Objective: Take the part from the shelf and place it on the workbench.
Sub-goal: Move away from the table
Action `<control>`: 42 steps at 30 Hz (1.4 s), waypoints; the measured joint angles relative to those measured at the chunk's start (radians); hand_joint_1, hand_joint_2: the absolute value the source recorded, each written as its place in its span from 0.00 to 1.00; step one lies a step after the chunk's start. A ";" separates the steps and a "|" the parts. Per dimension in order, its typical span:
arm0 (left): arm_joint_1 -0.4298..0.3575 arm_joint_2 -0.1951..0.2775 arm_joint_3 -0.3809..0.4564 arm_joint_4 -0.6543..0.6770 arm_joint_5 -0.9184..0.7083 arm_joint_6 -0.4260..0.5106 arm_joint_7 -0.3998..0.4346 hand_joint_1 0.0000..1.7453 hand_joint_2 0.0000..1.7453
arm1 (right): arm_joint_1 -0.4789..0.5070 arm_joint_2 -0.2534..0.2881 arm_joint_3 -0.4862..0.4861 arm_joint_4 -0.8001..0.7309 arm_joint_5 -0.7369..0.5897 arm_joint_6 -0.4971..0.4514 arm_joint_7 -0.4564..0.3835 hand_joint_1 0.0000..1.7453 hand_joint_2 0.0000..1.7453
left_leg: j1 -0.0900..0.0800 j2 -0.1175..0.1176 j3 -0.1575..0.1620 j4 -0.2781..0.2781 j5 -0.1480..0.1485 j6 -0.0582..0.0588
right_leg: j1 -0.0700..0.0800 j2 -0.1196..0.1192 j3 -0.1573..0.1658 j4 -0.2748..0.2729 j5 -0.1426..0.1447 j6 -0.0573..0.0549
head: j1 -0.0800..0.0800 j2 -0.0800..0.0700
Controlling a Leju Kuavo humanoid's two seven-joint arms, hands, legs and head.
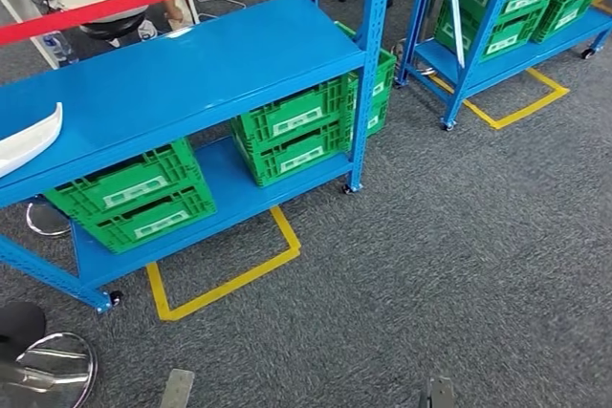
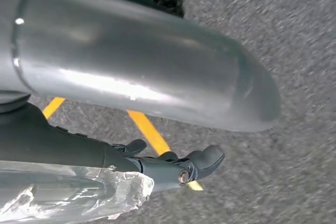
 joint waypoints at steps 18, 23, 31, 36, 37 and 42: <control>0.037 0.036 -0.002 0.000 0.019 -0.043 -0.023 0.00 0.00 | 0.025 0.003 0.016 0.003 0.020 0.065 -0.039 0.00 0.00 | -0.011 -0.007 -0.073 -0.033 0.064 0.056 | 0.012 -0.008 0.047 0.215 -0.138 0.035 | 0.004 -0.001; 0.045 0.033 -0.002 0.000 0.021 -0.042 -0.020 0.00 0.00 | 0.038 0.000 0.018 0.003 0.023 0.069 -0.040 0.00 0.00 | 0.004 -0.057 0.017 -0.032 -0.005 0.042 | 0.001 0.002 -0.090 0.188 -0.185 0.057 | 0.005 0.000; 0.046 0.032 -0.002 0.000 0.028 -0.025 -0.014 0.00 0.00 | 0.041 -0.005 0.031 0.004 0.035 0.078 -0.041 0.00 0.00 | 0.012 -0.050 0.025 0.036 -0.059 -0.006 | -0.006 0.011 -0.063 0.033 0.032 0.010 | 0.006 0.000; 0.041 0.030 -0.002 0.000 0.028 -0.023 -0.014 0.00 0.00 | 0.042 -0.005 0.036 0.004 0.036 0.080 -0.042 0.00 0.00 | 0.016 0.014 -0.125 0.219 -0.119 -0.026 | -0.006 -0.041 -0.007 0.019 -0.009 0.000 | 0.002 0.000; 0.043 0.030 -0.002 0.000 0.028 -0.022 -0.014 0.00 0.00 | 0.042 -0.005 0.036 0.004 0.036 0.080 -0.042 0.00 0.00 | 0.015 0.016 -0.128 0.193 -0.085 -0.024 | -0.006 -0.051 0.006 0.019 -0.018 0.001 | 0.002 0.000; 0.039 0.031 -0.003 0.000 0.028 -0.017 -0.014 0.00 0.00 | 0.043 -0.006 0.043 0.004 0.037 0.083 -0.043 0.00 0.00 | -0.010 0.100 -0.085 0.002 0.046 0.009 | 0.002 -0.107 0.056 0.010 -0.057 0.018 | -0.001 0.000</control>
